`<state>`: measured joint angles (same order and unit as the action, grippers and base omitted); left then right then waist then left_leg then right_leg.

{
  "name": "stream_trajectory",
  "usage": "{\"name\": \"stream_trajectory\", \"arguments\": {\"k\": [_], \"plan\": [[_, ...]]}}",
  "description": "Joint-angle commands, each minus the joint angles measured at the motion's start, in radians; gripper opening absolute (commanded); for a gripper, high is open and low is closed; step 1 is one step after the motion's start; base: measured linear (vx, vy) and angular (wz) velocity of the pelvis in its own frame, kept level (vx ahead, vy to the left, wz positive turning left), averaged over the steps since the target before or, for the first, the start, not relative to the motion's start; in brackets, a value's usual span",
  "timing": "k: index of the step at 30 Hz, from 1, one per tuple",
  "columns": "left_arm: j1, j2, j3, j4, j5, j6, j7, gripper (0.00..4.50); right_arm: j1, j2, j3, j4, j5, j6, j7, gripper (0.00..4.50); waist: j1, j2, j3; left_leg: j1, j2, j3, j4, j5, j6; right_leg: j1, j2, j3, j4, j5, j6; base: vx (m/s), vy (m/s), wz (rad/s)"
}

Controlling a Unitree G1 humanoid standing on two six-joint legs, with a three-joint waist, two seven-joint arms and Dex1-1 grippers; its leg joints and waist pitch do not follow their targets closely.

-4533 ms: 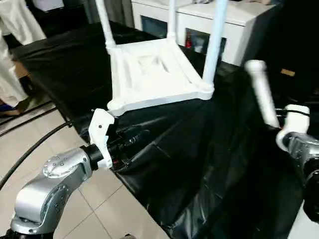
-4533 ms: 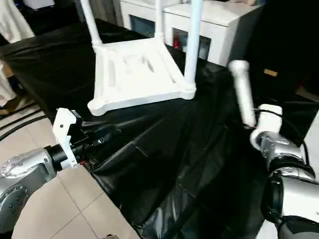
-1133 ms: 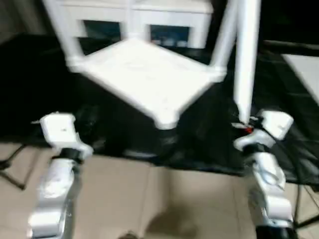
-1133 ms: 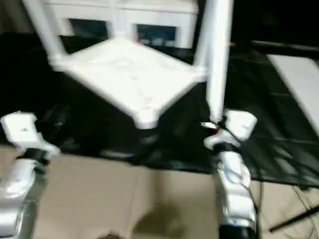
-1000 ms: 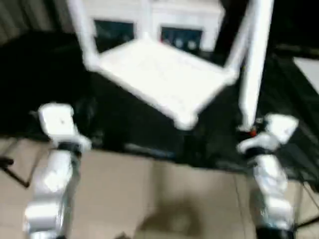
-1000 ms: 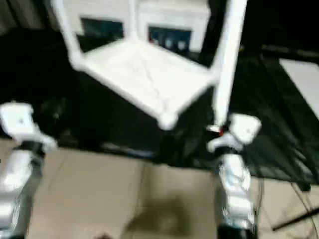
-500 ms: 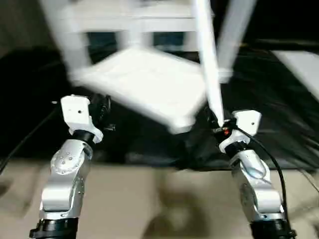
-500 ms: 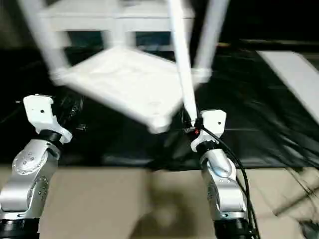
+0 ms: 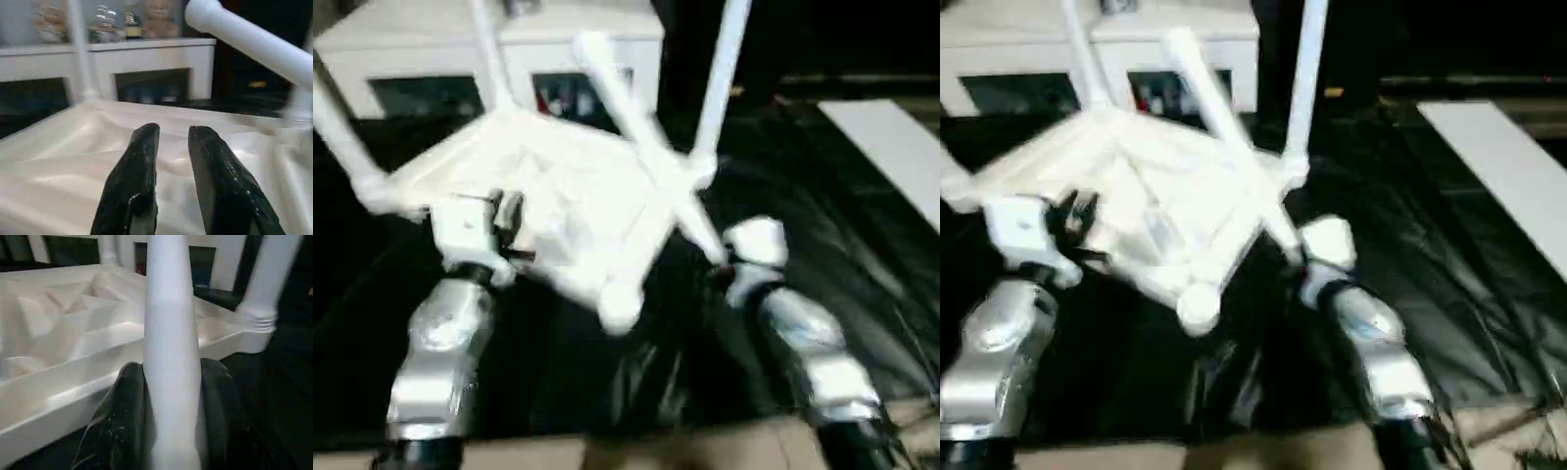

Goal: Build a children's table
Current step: Move to table

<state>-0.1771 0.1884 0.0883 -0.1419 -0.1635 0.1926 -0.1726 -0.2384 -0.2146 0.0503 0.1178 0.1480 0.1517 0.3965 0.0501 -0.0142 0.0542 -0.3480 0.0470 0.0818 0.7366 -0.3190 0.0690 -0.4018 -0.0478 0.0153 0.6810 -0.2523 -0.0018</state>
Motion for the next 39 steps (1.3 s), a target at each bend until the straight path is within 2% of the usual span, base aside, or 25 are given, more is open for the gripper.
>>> {"name": "stream_trajectory", "arguments": {"k": [1, 2, 3, 4, 5, 6, 7, 8, 9, 10, 11, 12, 13, 14, 15, 16, 17, 19, 22, 24, 28, 29, 31, 33, 39], "plan": [[-0.014, 0.038, 0.01, -0.009, -0.027, -0.001, -0.058, 1.25, -0.018, -0.002, 0.013, -0.08, 0.027, -0.003, 0.05, 1.21, 0.032, -0.01, -0.074, -0.074, 0.042, -0.016, -0.068, 0.325, -0.058, 0.145, -0.133, 0.06, -0.03, 1.193, -0.063, 0.0, 0.0, 0.0], [-0.015, 0.05, 0.005, -0.004, -0.021, -0.013, -0.073, 1.25, -0.021, -0.004, 0.01, -0.084, 0.045, 0.005, 0.064, 1.21, 0.037, 0.004, -0.079, -0.074, 0.059, -0.018, -0.102, 0.385, -0.061, 0.13, -0.112, 0.043, -0.018, 1.283, -0.057, 0.0, 0.0, 0.0], [-0.022, 0.066, -0.001, 0.002, -0.021, -0.039, -0.106, 1.25, -0.029, -0.015, 0.006, -0.087, 0.059, 0.007, 0.086, 1.21, 0.03, 0.043, -0.09, -0.072, 0.089, -0.011, -0.135, 0.518, -0.054, 0.124, -0.051, 0.011, 0.007, 1.238, -0.047, -0.085, 0.002, -0.01], [-0.031, 0.091, -0.012, -0.004, -0.027, -0.062, -0.154, 1.25, -0.039, -0.031, 0.005, -0.09, 0.061, 0.012, 0.1, 1.21, 0.028, 0.05, -0.093, -0.066, 0.113, -0.019, -0.125, 0.564, -0.027, 0.108, -0.031, -0.002, 0.014, 1.141, -0.036, 0.0, 0.0, 0.0], [-0.049, 0.125, -0.024, -0.018, -0.026, -0.063, -0.197, 1.43, -0.056, -0.047, 0.0, -0.091, 0.071, 0.031, 0.118, 1.21, 0.023, 0.061, -0.098, -0.008, 0.185, -0.056, -0.108, 0.663, 0.0, 0.047, -0.04, -0.01, 0.01, 0.8, -0.053, 0.0, 0.0, 0.0], [-0.068, 0.159, -0.04, -0.034, -0.025, -0.063, -0.242, 1.54, -0.075, -0.06, -0.009, -0.088, 0.081, 0.049, 0.131, 1.21, 0.01, 0.058, -0.093, 0.012, 0.209, -0.076, -0.115, 0.69, 0.031, 0.023, -0.074, 0.005, -0.012, 0.5, -0.107, 0.0, 0.0, 0.0], [-0.072, 0.167, -0.045, -0.036, -0.022, -0.063, -0.252, 1.54, -0.079, -0.062, -0.011, -0.087, 0.083, 0.054, 0.133, 1.21, 0.018, 0.055, -0.078, -0.009, 0.179, -0.043, -0.122, 0.541, 0.021, 0.033, -0.086, 0.011, -0.051, 0.354, -0.163, -0.07, 0.045, 0.03], [-0.112, 0.271, -0.122, -0.042, 0.038, -0.078, -0.374, 1.54, -0.131, -0.095, -0.023, -0.07, 0.098, 0.103, 0.167, 1.21, 0.023, 0.047, -0.071, -0.022, 0.165, -0.024, -0.13, 0.418, 0.01, 0.046, -0.093, 0.016, -0.063, 0.303, -0.192, -0.07, 0.045, 0.03], [-0.128, 0.318, -0.161, -0.037, 0.071, -0.09, -0.431, 1.64, -0.152, -0.111, -0.023, -0.062, 0.1, 0.12, 0.183, 1.21, 0.044, 0.045, -0.066, -0.021, 0.162, -0.009, -0.146, 0.185, -0.013, 0.054, -0.099, 0.023, -0.079, 0.172, -0.218, -0.099, 0.028, 0.1], [-0.157, 0.366, -0.203, -0.017, 0.116, -0.11, -0.486, 1.64, -0.183, -0.134, -0.021, -0.05, 0.104, 0.148, 0.211, 1.21, 0.044, 0.035, -0.051, -0.019, 0.169, -0.002, -0.17, 0.021, -0.043, 0.059, -0.097, 0.023, -0.094, 0.03, -0.236, -0.107, 0.017, 0.1], [-0.176, 0.393, -0.227, -0.003, 0.144, -0.123, -0.516, 1.9, -0.203, -0.148, -0.019, -0.042, 0.107, 0.165, 0.229, 1.21, 0.045, 0.04, -0.039, -0.004, 0.174, 0.006, -0.187, -0.123, -0.077, 0.049, -0.1, 0.023, -0.108, -0.128, -0.242, -0.107, 0.017, 0.1], [-0.2, 0.412, -0.249, 0.014, 0.167, -0.141, -0.543, 1.9, -0.225, -0.16, -0.016, -0.032, 0.107, 0.185, 0.244, 1.21, 0.042, 0.036, -0.029, 0.001, 0.172, 0.01, -0.194, -0.196, -0.094, 0.042, -0.099, 0.023, -0.12, -0.227, -0.236, -0.102, 0.025, 0.09], [-0.223, 0.424, -0.264, 0.034, 0.188, -0.159, -0.558, 1.96, -0.244, -0.17, -0.012, -0.025, 0.106, 0.202, 0.255, 1.21, 0.042, 0.038, -0.021, 0.019, 0.173, 0.015, -0.198, -0.323, -0.138, 0.031, -0.111, 0.027, -0.136, -0.423, -0.206, -0.107, 0.027, 0.07], [-0.255, 0.431, -0.275, 0.063, 0.218, -0.187, -0.558, 2.0, -0.264, -0.181, -0.002, -0.017, 0.099, 0.22, 0.269, 1.21, 0.041, 0.044, -0.018, 0.026, 0.171, 0.015, -0.198, -0.363, -0.156, 0.026, -0.114, 0.027, -0.144, -0.493, -0.186, -0.107, 0.027, 0.07], [-0.255, 0.431, -0.275, 0.063, 0.218, -0.187, -0.558, 2.1, -0.264, -0.181, -0.002, -0.017, 0.099, 0.22, 0.269, 1.21, 0.041, 0.039, -0.021, 0.031, 0.172, 0.013, -0.206, -0.391, -0.172, 0.027, -0.118, 0.024, -0.151, -0.554, -0.148, -0.092, 0.031, 0.01], [-0.351, 0.437, -0.315, 0.148, 0.286, -0.262, -0.58, 2.24, -0.325, -0.215, 0.043, 0.011, 0.073, 0.271, 0.318, 1.21, 0.039, 0.049, -0.022, 0.026, 0.173, 0.01, -0.215, -0.382, -0.175, 0.031, -0.114, 0.022, -0.152, -0.524, -0.137, 0.0, 0.0, 0.0], [-0.354, 0.438, -0.317, 0.151, 0.288, -0.264, -0.581, 2.24, -0.327, -0.216, 0.045, 0.012, 0.072, 0.272, 0.319, 1.21, 0.038, 0.048, -0.029, 0.026, 0.173, 0.01, -0.217, -0.367, -0.176, 0.036, -0.112, 0.02, -0.148, -0.481, -0.137, -0.062, 0.037, -0.03], [-0.438, 0.438, -0.376, 0.222, 0.336, -0.323, -0.599, 2.4, -0.378, -0.228, 0.077, 0.025, 0.062, 0.33, 0.335, 1.21, 0.04, 0.051, -0.043, -0.002, 0.177, 0.017, -0.217, -0.171, -0.155, 0.057, -0.116, 0.016, -0.119, -0.173, -0.188, -0.02, 0.028, -0.04], [-0.516, 0.416, -0.427, 0.295, 0.398, -0.368, -0.578, 2.66, -0.409, -0.224, 0.108, 0.015, 0.058, 0.386, 0.341, 1.21, 0.038, 0.056, -0.049, 0.001, 0.175, 0.025, -0.212, -0.215, -0.155, 0.053, -0.12, 0.01, -0.116, -0.171, -0.219, 0.0, 0.0, 0.0], [-0.537, 0.404, -0.44, 0.32, 0.419, -0.379, -0.569, 2.74, -0.417, -0.22, 0.116, 0.009, 0.058, 0.409, 0.338, 1.21, 0.038, 0.052, -0.055, -0.003, 0.176, 0.031, -0.206, -0.145, -0.144, 0.055, -0.12, 0.011, -0.111, -0.073, -0.236, 0.0, 0.0, 0.0], [-0.581, 0.375, -0.48, 0.398, 0.472, -0.426, -0.566, 2.74, -0.437, -0.202, 0.128, -0.016, 0.069, 0.469, 0.336, 1.21, 0.049, 0.054, -0.079, -0.02, 0.17, 0.042, -0.177, 0.105, -0.062, 0.065, -0.117, 0.001, -0.079, 0.28, -0.279, 0.0, 0.0, 0.0], [-0.597, 0.366, -0.5, 0.445, 0.499, -0.439, -0.56, 2.74, -0.446, -0.202, 0.135, -0.022, 0.072, 0.484, 0.343, 1.21, 0.052, 0.069, -0.081, -0.022, 0.169, 0.041, -0.172, 0.126, -0.053, 0.063, -0.117, -0.002, -0.073, 0.315, -0.284, 0.0, 0.0, 0.0], [-0.639, 0.357, -0.543, 0.55, 0.563, -0.468, -0.536, 2.74, -0.465, -0.21, 0.15, -0.033, 0.073, 0.508, 0.36, 1.21, 0.052, 0.06, -0.087, -0.027, 0.168, 0.044, -0.164, 0.143, -0.019, 0.064, -0.113, -0.006, -0.07, 0.362, -0.289, 0.0, 0.0, 0.0], [-0.665, 0.349, -0.553, 0.596, 0.586, -0.484, -0.503, 2.74, -0.473, -0.217, 0.158, -0.041, 0.074, 0.519, 0.37, 1.21, 0.057, 0.064, -0.083, -0.031, 0.173, 0.044, -0.166, 0.123, -0.012, 0.061, -0.117, -0.009, -0.074, 0.338, -0.293, 0.0, 0.0, 0.0], [-0.721, 0.302, -0.564, 0.702, 0.639, -0.53, -0.417, 2.74, -0.494, -0.214, 0.17, -0.071, 0.068, 0.573, 0.373, 1.21, 0.071, 0.07, -0.075, -0.025, 0.185, 0.042, -0.175, 0.03, -0.061, 0.057, -0.119, -0.01, -0.083, 0.197, -0.299, 0.0, 0.0, 0.0]]}}
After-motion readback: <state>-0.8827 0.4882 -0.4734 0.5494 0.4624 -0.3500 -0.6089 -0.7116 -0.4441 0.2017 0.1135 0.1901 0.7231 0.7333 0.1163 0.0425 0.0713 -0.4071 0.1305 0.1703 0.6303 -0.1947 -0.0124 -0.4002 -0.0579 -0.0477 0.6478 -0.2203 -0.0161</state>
